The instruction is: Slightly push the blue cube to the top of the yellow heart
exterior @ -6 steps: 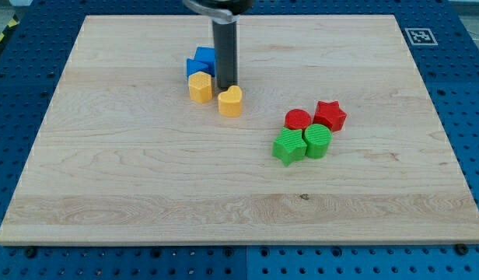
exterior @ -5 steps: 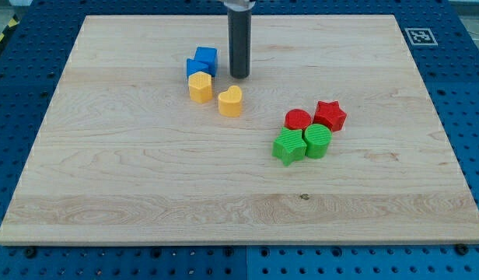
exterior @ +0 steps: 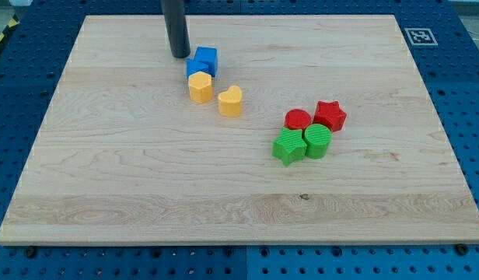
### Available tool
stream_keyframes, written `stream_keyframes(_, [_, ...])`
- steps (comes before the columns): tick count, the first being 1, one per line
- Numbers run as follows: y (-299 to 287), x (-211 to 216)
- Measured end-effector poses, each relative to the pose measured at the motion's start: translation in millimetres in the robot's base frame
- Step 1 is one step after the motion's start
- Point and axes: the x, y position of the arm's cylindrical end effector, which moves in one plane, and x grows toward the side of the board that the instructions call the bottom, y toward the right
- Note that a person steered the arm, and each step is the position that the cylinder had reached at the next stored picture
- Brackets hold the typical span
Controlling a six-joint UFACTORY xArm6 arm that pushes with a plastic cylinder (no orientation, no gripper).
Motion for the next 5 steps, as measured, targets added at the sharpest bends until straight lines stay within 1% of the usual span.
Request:
stream_keyframes(2, [36,12])
stream_keyframes(3, [37,9])
stream_keyframes(4, [-14,1])
stream_keyframes(5, [-67,7])
